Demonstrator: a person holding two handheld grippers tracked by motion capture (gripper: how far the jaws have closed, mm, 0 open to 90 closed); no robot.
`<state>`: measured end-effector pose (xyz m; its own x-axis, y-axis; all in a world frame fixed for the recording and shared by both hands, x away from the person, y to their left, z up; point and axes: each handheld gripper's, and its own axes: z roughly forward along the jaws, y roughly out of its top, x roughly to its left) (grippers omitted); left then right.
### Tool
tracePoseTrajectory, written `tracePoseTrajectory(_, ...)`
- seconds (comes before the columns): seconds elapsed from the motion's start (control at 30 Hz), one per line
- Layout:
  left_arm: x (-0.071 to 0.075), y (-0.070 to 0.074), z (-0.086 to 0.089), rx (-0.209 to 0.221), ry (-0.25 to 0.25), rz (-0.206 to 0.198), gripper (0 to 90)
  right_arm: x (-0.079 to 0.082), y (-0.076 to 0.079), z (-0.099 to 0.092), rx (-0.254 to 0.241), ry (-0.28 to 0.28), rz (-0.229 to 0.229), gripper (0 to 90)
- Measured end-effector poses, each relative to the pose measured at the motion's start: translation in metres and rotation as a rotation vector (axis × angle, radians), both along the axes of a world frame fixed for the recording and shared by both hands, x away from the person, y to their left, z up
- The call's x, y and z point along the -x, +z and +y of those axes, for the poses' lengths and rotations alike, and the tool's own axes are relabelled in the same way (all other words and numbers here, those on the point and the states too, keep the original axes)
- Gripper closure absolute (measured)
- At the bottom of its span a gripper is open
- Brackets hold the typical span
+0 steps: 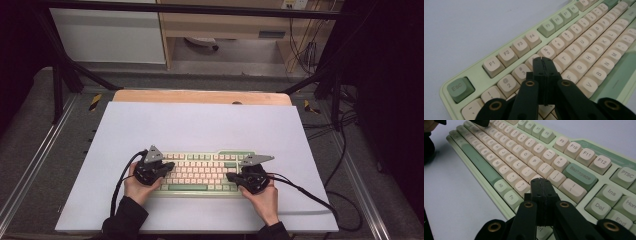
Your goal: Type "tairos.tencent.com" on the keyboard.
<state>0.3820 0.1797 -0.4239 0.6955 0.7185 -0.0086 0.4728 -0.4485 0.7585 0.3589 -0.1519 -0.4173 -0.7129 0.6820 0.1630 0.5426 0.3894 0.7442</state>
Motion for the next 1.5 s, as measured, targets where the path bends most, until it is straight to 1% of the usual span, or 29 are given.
tracePoseTrajectory(0.53,0.000,-0.003,-0.001,-0.004,-0.004,0.003,90.0,0.000,0.001,0.000,0.003,0.000,-0.001,90.0)
tracePoseTrajectory(0.6,0.000,-0.005,-0.001,-0.011,-0.004,0.006,90.0,0.000,0.001,0.000,0.001,-0.001,0.001,90.0)
tracePoseTrajectory(0.7,0.000,-0.005,-0.001,-0.007,-0.005,0.004,90.0,0.000,0.001,0.000,0.003,0.000,0.000,90.0)
tracePoseTrajectory(0.8,0.001,-0.004,0.000,-0.002,-0.007,0.000,90.0,0.000,0.001,-0.001,-0.006,-0.001,-0.004,90.0)
tracePoseTrajectory(0.83,0.002,-0.003,0.000,0.005,-0.006,-0.004,90.0,0.000,0.002,-0.001,-0.005,0.002,-0.007,90.0)
tracePoseTrajectory(0.9,0.003,-0.001,0.002,0.007,-0.008,-0.004,90.0,0.001,0.002,-0.001,-0.001,0.002,-0.003,90.0)
tracePoseTrajectory(0.97,0.004,0.000,0.003,0.008,-0.010,-0.006,90.0,0.000,0.003,-0.001,-0.005,0.004,-0.009,90.0)
tracePoseTrajectory(1.17,0.009,0.003,0.009,0.021,-0.008,-0.012,90.0,0.001,0.003,0.001,-0.019,0.004,-0.001,90.0)
tracePoseTrajectory(1.23,0.011,0.004,0.012,0.026,-0.008,-0.013,90.0,0.001,0.004,0.002,-0.018,0.009,-0.005,90.0)
tracePoseTrajectory(1.37,0.014,0.006,0.018,0.040,-0.001,-0.011,90.0,0.002,0.004,0.008,-0.017,0.020,-0.002,90.0)
tracePoseTrajectory(1.5,0.016,0.005,0.022,0.037,0.002,-0.010,90.0,0.001,0.003,0.015,-0.010,0.031,0.001,90.0)
